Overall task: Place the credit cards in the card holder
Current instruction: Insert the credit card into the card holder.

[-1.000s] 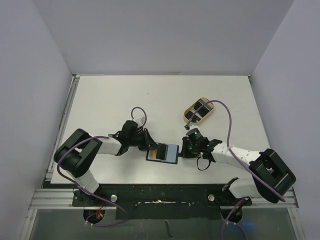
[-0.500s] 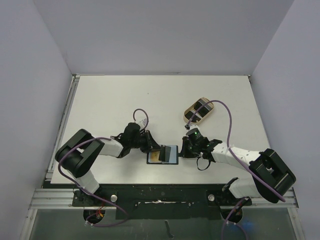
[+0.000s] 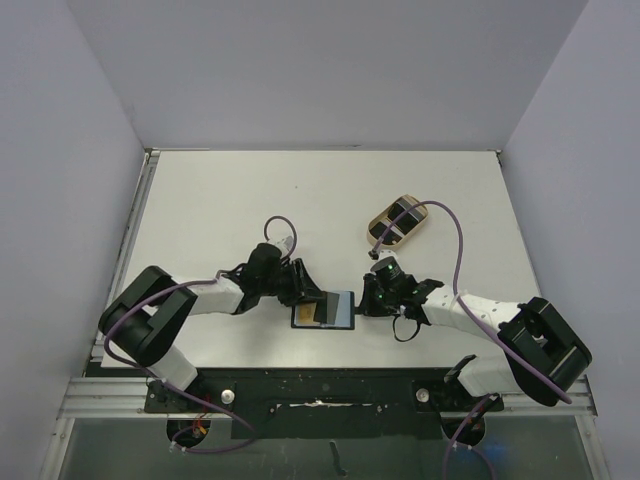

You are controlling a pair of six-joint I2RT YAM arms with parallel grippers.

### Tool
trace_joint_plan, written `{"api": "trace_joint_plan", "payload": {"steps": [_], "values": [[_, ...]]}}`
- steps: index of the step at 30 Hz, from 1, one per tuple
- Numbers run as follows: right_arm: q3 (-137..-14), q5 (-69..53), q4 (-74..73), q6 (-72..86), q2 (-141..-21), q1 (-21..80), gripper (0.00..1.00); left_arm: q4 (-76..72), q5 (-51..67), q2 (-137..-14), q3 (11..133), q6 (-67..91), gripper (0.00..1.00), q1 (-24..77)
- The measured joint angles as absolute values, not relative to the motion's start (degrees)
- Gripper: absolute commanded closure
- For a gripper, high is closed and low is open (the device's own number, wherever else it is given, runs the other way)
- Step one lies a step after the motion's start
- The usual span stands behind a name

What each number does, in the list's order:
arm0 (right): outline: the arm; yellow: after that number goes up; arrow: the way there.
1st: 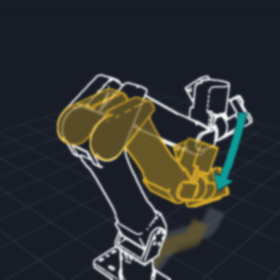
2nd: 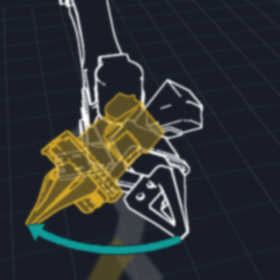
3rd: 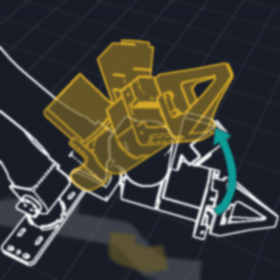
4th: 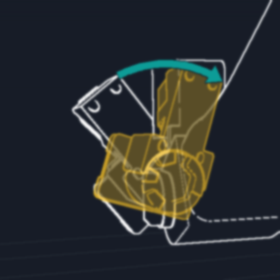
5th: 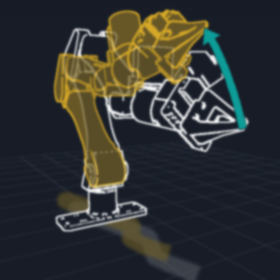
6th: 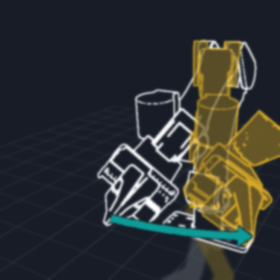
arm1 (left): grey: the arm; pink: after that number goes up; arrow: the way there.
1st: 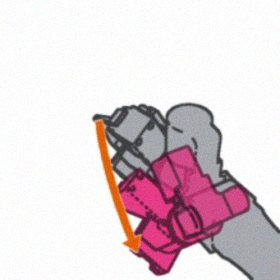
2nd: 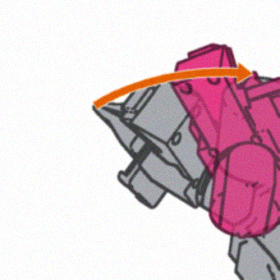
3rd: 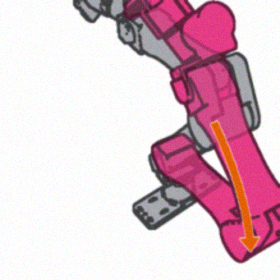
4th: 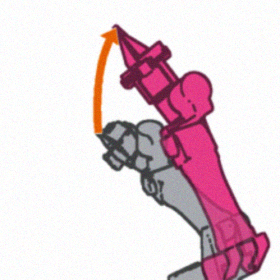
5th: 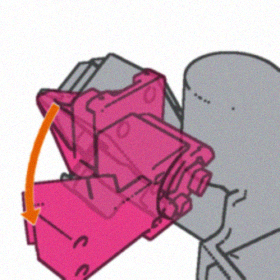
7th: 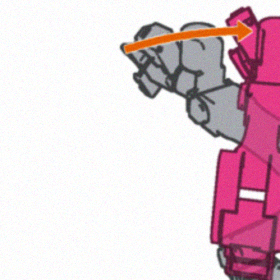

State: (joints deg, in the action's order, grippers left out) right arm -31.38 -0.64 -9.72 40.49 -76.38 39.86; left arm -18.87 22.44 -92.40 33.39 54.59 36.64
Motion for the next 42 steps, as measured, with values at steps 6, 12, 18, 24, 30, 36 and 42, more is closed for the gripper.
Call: {"api": "trace_joint_plan", "payload": {"steps": [6, 12, 18, 24, 30, 36, 42], "values": [[-31.38, -0.60, -9.63, 41.06, -76.38, 40.27, 0.95, -16.86, 21.63, -91.24, 33.39, 54.61, 0.60, 37.45], [-31.38, -0.36, -9.63, 41.23, -76.38, 40.91, 0.95, -16.47, 21.58, -91.09, 33.39, 54.74, 0.60, 38.20], [-31.38, -0.16, -9.63, 41.45, -76.38, 41.28, 0.95, -16.49, 21.39, -91.11, 33.39, 55.35, 0.60, 40.56], [-31.38, 0.05, -9.45, 42.19, -76.38, 42.35, 0.95, -16.71, 21.43, -92.47, 33.95, 56.36, 0.60, 42.33], [-31.38, 0.60, -9.41, 42.52, -76.38, 42.83, 0.95, -16.78, 21.43, -92.97, 34.68, 56.55, 0.60, 42.54], [-31.38, 0.97, -9.43, 42.52, -76.38, 42.92, 0.95, -16.69, 21.32, -93.01, 34.74, 56.60, 0.58, 42.76], [-31.38, 1.56, -9.47, 42.63, -76.07, 43.09, 0.95, -12.47, 20.12, -90.52, 35.20, 55.31, 0.51, 41.95]]}}
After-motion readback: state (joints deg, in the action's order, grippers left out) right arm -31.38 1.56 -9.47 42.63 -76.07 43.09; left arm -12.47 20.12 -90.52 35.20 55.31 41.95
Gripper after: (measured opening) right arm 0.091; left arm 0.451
